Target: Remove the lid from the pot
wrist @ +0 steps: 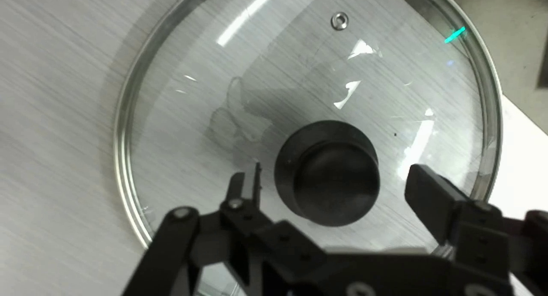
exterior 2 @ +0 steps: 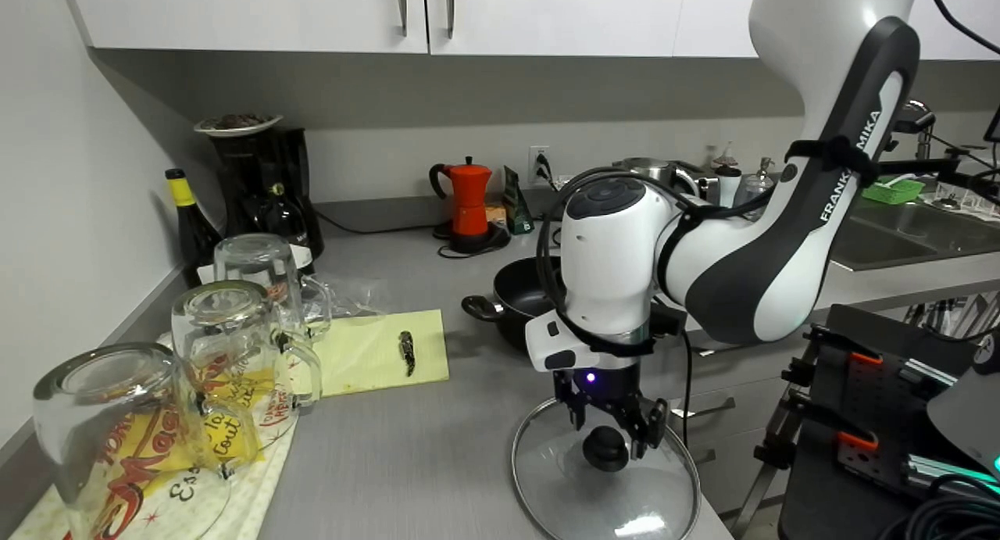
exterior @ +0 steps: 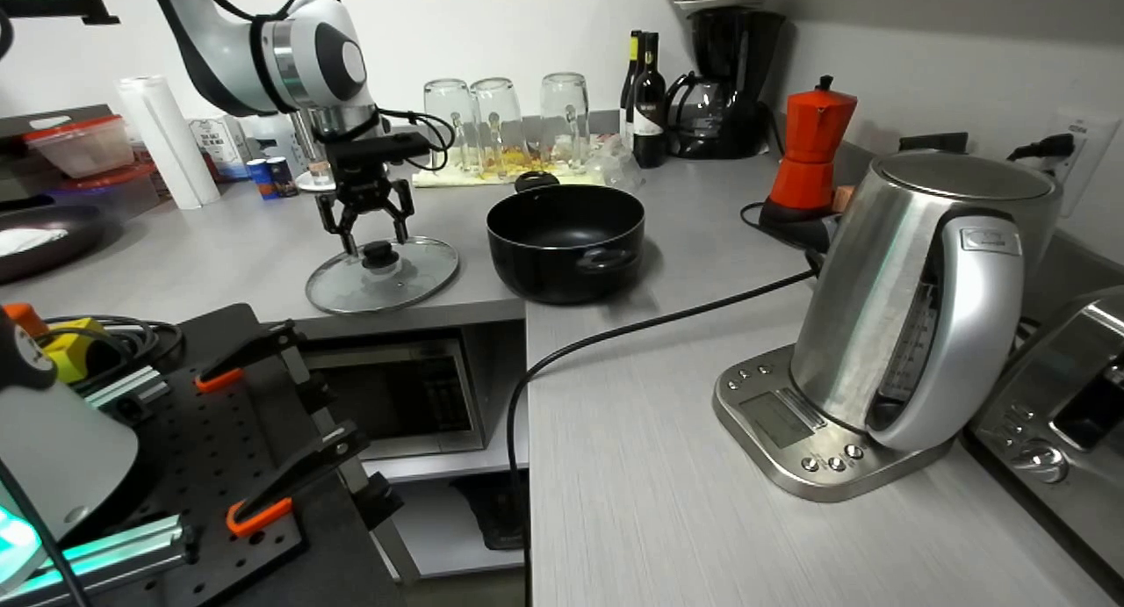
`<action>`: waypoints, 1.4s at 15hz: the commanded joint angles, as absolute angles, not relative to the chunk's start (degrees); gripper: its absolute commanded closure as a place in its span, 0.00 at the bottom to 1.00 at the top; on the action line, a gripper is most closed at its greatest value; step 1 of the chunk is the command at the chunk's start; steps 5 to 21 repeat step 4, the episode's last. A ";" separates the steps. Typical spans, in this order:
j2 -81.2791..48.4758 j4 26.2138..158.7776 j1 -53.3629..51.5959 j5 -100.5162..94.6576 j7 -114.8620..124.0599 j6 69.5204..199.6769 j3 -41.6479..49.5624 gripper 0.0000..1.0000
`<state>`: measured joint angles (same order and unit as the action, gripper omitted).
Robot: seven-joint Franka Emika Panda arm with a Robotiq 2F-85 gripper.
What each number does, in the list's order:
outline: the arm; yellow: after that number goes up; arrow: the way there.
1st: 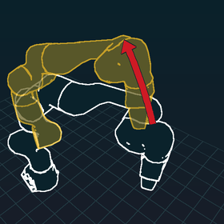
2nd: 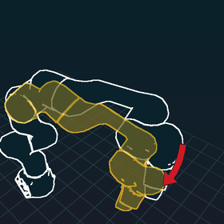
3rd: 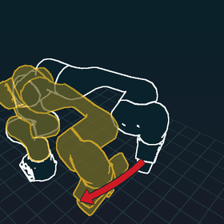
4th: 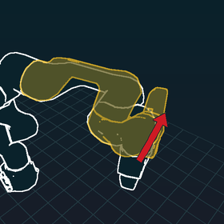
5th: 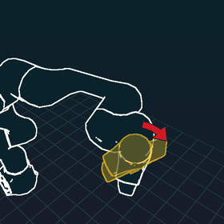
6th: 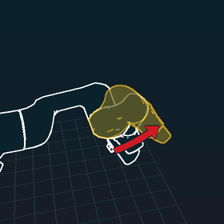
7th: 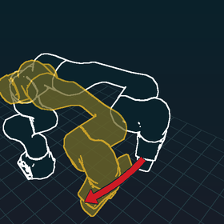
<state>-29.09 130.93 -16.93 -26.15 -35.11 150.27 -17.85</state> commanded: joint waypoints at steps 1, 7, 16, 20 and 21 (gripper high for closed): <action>-28.25 131.32 -16.95 -26.79 -36.02 151.52 -18.19 0.00; -27.09 131.94 -16.93 -26.76 -35.74 151.90 -18.40 0.00; -27.09 131.94 -16.93 -26.76 -35.74 151.90 -18.40 0.00; -27.09 131.94 -16.93 -26.76 -35.74 151.90 -18.40 0.00; -27.09 131.94 -16.93 -26.76 -35.74 151.90 -18.40 0.00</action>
